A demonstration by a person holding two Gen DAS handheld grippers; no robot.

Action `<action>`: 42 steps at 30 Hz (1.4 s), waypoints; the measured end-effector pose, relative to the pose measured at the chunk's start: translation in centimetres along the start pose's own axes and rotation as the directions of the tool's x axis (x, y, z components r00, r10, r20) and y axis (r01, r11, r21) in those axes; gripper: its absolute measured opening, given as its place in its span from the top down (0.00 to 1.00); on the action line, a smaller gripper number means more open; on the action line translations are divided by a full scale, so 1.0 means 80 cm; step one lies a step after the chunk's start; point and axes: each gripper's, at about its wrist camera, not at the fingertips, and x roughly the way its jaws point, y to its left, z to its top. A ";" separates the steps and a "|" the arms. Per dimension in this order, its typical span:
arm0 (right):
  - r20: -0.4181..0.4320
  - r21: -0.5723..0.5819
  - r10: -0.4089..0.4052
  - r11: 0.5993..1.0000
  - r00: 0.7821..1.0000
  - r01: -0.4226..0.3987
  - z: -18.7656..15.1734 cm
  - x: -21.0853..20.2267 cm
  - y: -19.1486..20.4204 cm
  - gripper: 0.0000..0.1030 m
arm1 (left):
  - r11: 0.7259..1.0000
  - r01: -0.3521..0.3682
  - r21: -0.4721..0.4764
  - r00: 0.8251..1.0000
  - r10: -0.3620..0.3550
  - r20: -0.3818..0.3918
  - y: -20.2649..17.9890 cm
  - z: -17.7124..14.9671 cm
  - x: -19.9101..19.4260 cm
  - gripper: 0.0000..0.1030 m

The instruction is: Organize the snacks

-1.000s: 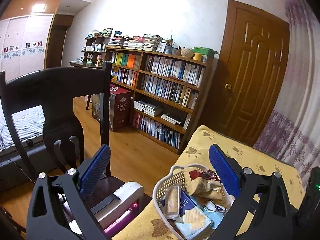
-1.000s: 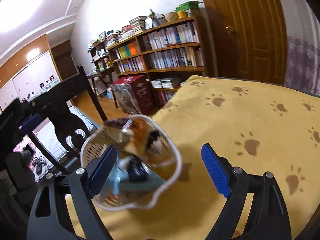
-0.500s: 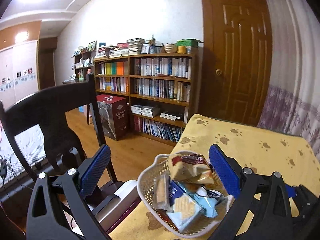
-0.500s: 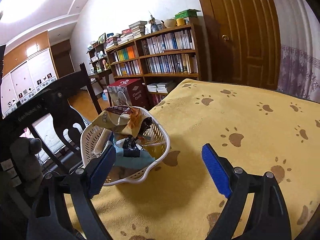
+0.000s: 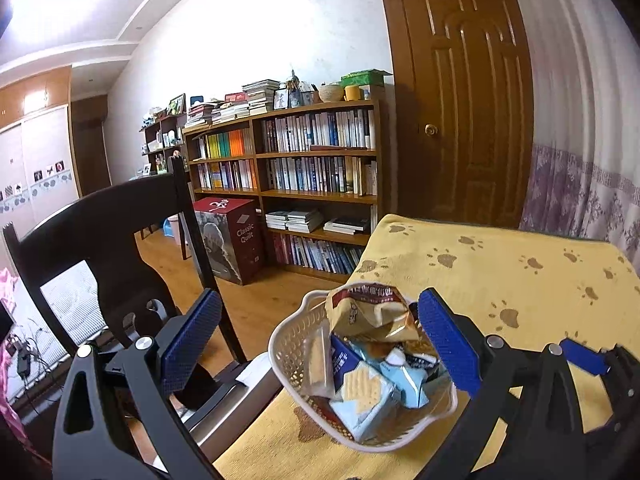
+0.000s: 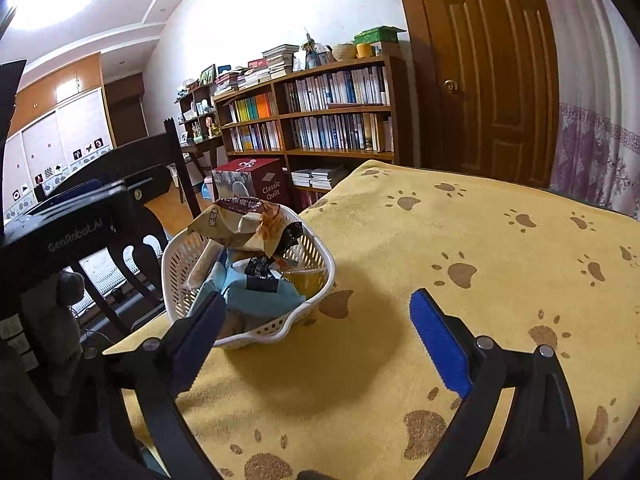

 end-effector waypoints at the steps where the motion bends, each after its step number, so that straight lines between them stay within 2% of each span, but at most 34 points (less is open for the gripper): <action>1: -0.001 -0.002 -0.002 1.000 1.000 0.002 -0.001 -0.001 0.000 0.10 | 1.000 -0.004 0.008 1.000 0.004 -0.002 -0.001 -0.001 -0.001 0.03; 6: 0.002 -0.014 -0.007 1.000 1.000 0.007 -0.003 -0.007 0.000 0.06 | 0.998 -0.030 0.063 0.999 0.032 -0.018 -0.006 -0.016 -0.007 0.03; 15: -0.011 -0.067 -0.028 0.997 1.000 0.027 -0.017 -0.011 0.007 0.05 | 0.978 -0.067 0.197 0.996 0.078 -0.047 -0.024 -0.050 -0.013 0.03; 38: -0.055 -0.205 -0.099 0.975 0.994 0.085 -0.033 0.007 0.038 0.05 | 0.955 -0.112 0.273 0.983 0.146 -0.107 -0.017 -0.075 0.010 0.03; 42: -0.045 -0.228 -0.118 0.968 0.992 0.105 -0.030 0.009 0.043 0.05 | 0.936 -0.164 0.312 0.976 0.200 -0.087 -0.016 -0.077 0.015 0.03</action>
